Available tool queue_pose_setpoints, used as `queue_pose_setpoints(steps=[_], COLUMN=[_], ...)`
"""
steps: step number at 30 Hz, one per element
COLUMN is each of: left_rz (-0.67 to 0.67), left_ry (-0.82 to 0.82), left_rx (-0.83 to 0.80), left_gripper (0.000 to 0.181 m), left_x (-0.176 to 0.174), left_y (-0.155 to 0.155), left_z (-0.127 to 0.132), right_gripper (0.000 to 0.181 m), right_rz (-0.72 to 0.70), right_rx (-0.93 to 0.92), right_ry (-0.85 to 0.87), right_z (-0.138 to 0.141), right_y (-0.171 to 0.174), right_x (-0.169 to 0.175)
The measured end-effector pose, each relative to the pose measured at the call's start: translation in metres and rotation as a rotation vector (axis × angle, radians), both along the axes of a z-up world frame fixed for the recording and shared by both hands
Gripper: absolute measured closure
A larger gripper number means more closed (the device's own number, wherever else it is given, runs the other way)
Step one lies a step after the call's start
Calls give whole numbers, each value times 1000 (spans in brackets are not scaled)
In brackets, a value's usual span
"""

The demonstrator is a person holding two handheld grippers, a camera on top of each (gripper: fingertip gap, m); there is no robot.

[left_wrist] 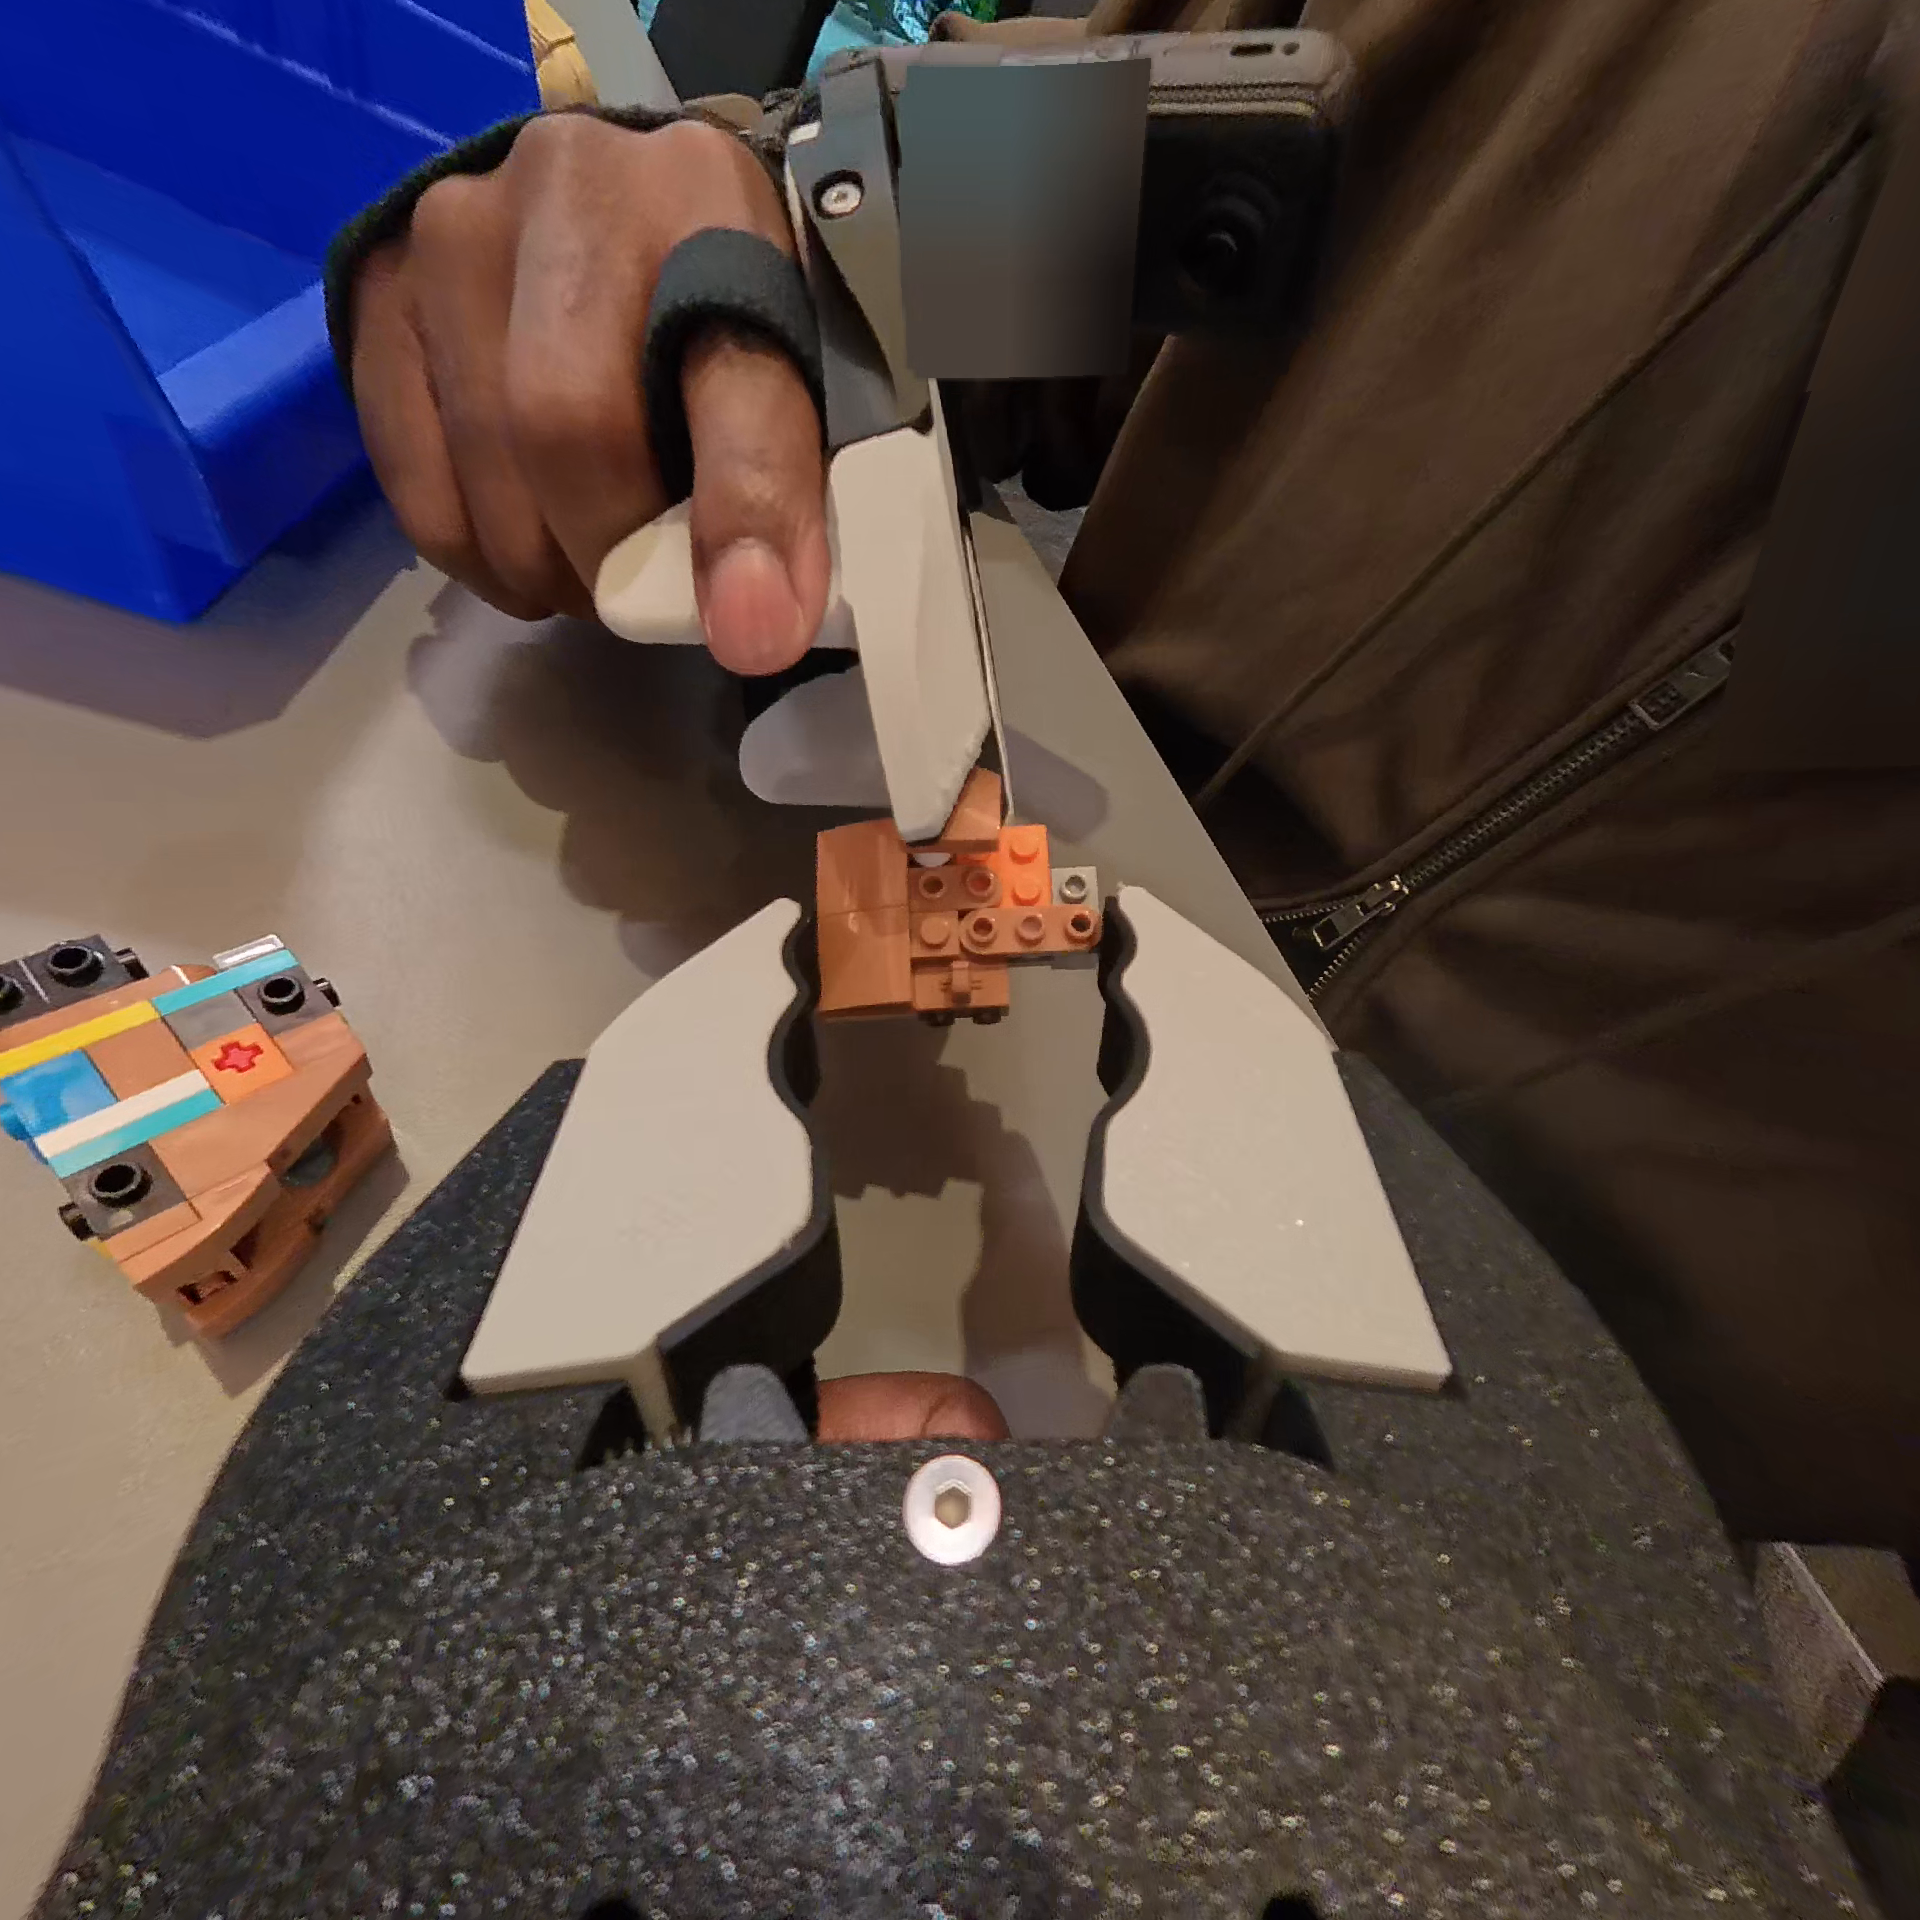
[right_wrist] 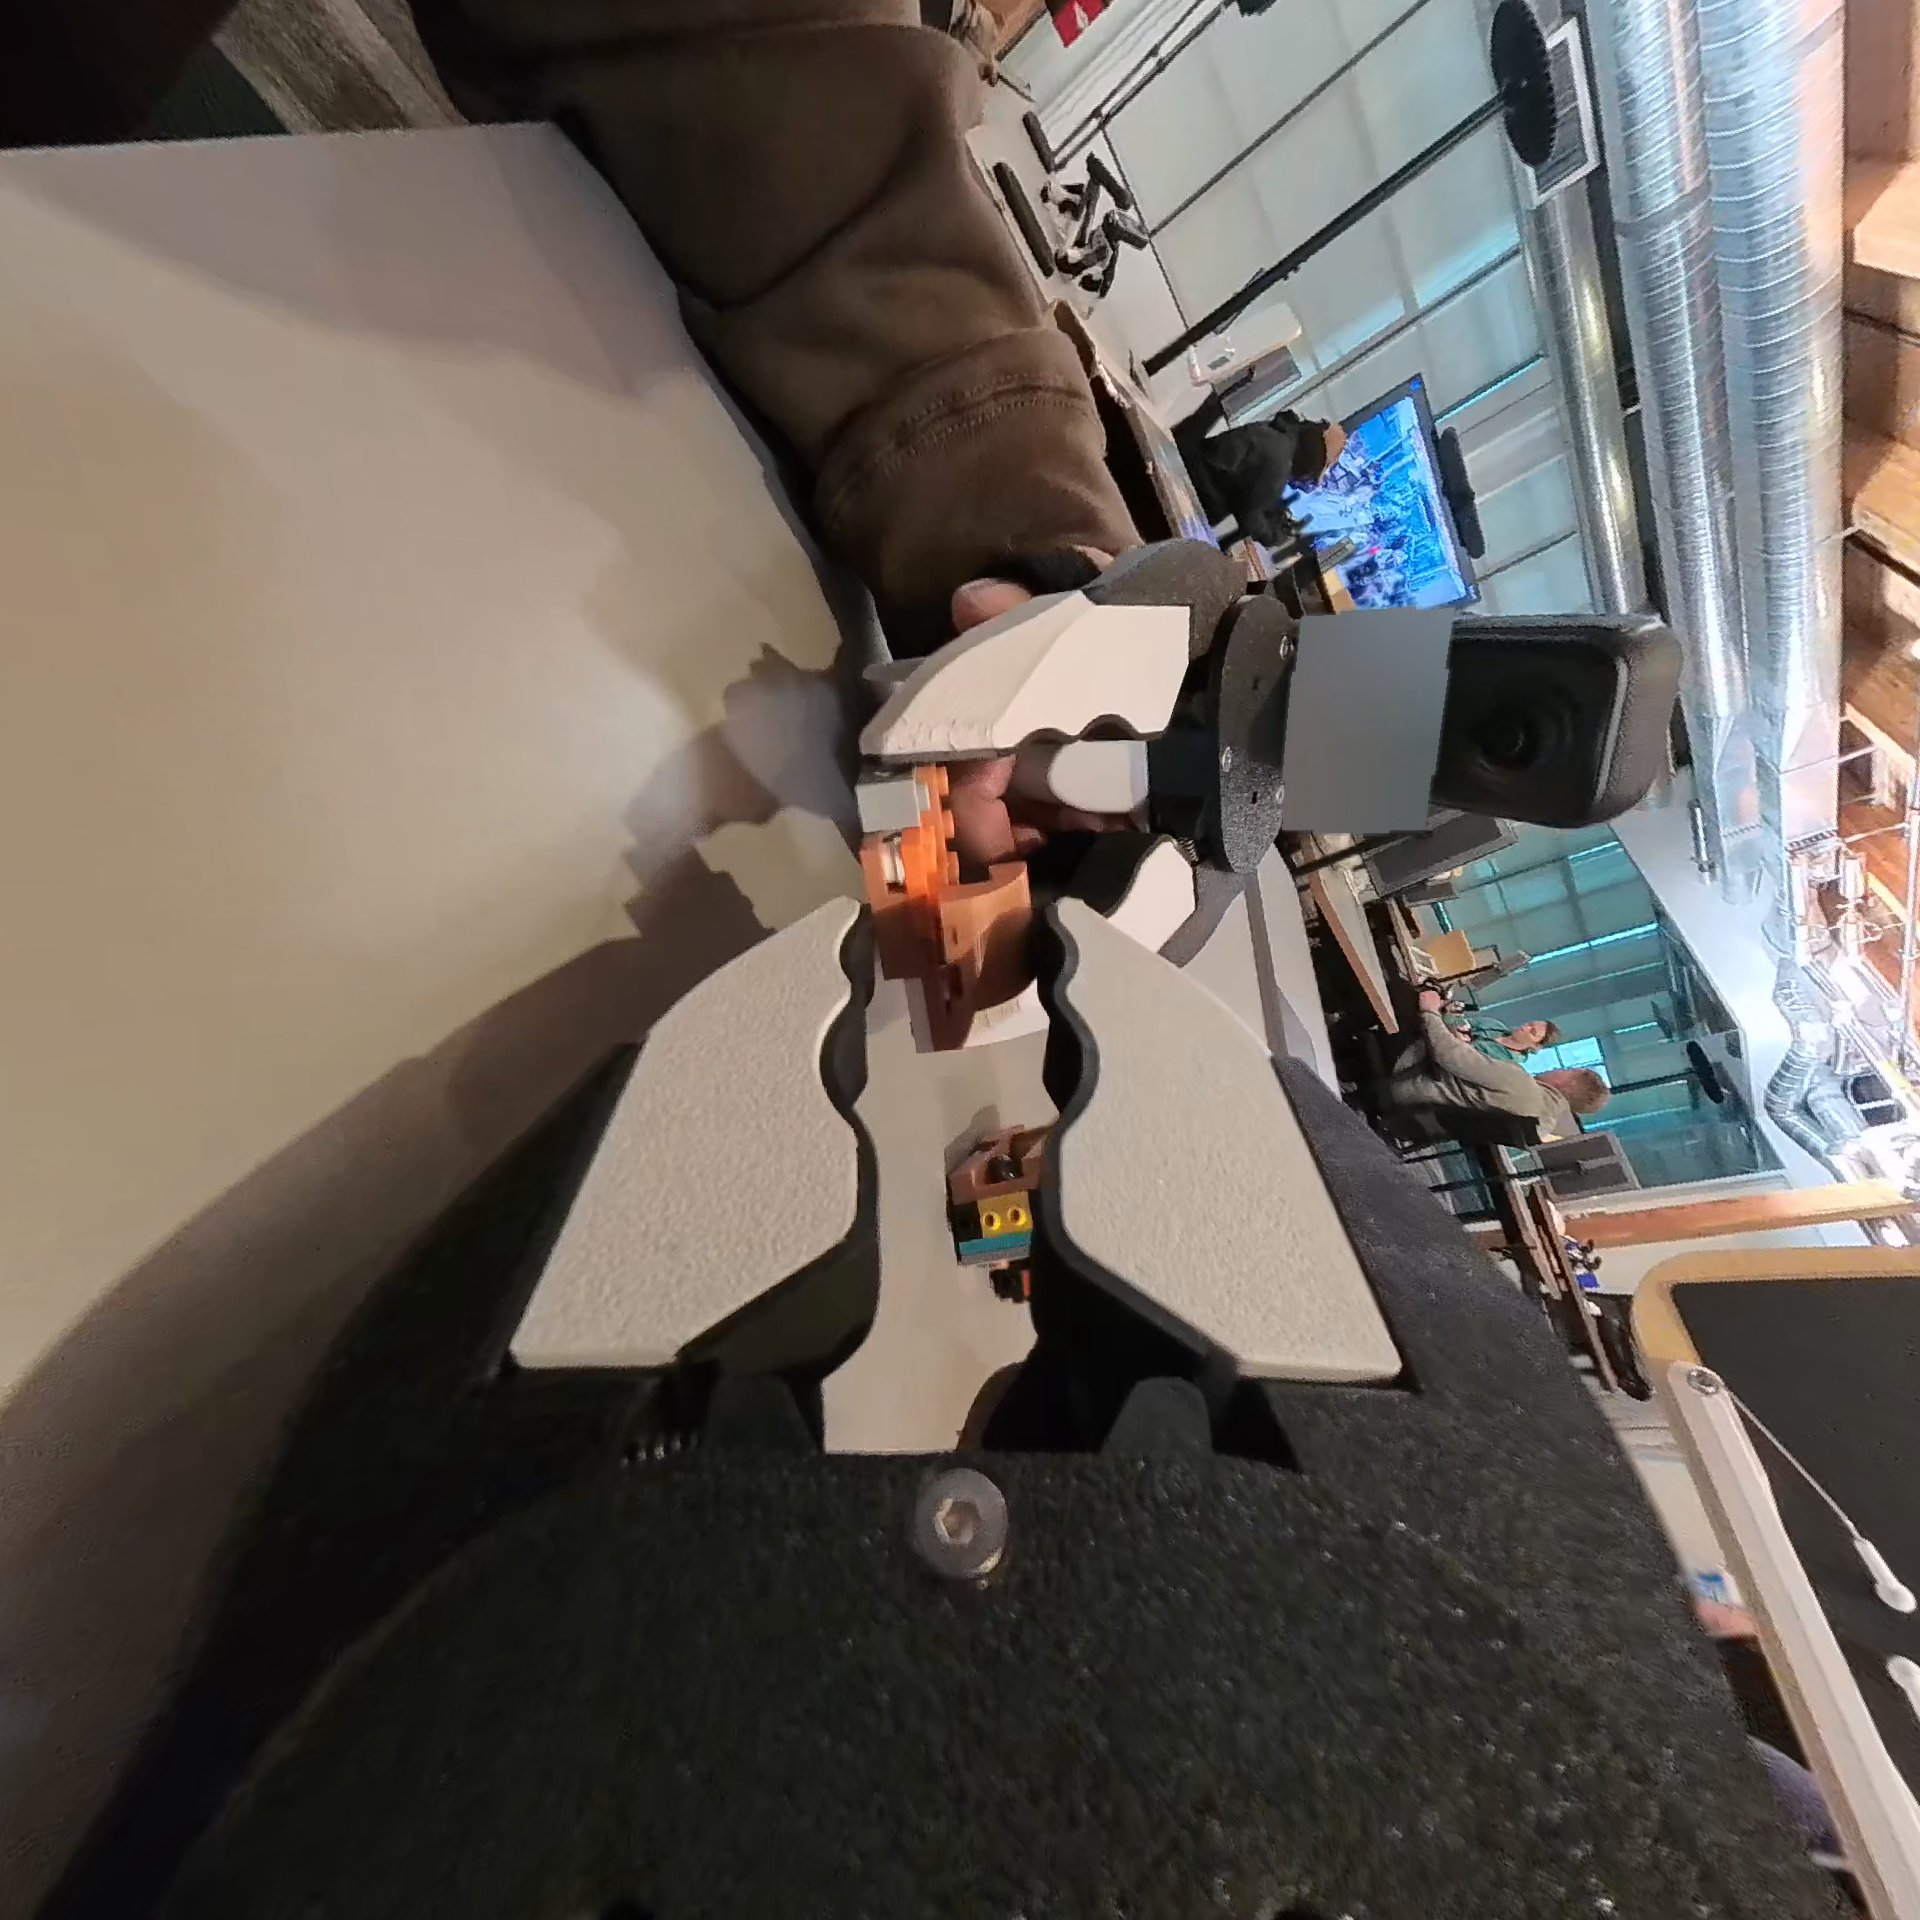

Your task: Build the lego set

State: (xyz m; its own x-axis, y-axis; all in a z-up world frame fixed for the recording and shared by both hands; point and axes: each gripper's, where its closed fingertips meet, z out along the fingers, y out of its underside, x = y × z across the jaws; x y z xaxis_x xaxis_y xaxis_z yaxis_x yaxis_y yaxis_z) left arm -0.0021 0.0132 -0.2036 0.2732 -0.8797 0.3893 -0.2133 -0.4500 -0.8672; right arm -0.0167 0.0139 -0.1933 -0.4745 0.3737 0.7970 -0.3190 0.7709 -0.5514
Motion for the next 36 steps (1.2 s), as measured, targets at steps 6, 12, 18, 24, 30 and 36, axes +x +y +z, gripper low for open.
queue_pose_setpoints(steps=[6,12,18,24,30,36], left_rz=[-16,-24,-23,-15,0,22], left_ry=[-6,-11,-4,0,3,4], left_rx=[3,4,1,-5,-10,-17], left_gripper=[129,129,129,129,129,130], left_x=[0,0,1,0,0,-1], left_y=[-2,-4,-3,-2,0,3], left_z=[1,2,1,0,-1,-1], right_gripper=[151,152,152,152,153,153], right_rz=[15,17,14,3,-22,-53], right_rx=[-25,-31,-32,-32,-15,14], right_ry=[5,13,-3,-22,-38,-38], right_z=[1,2,0,-2,-4,-6], right_y=[-3,-4,-4,-2,0,3], right_x=[0,0,0,0,-1,-2])
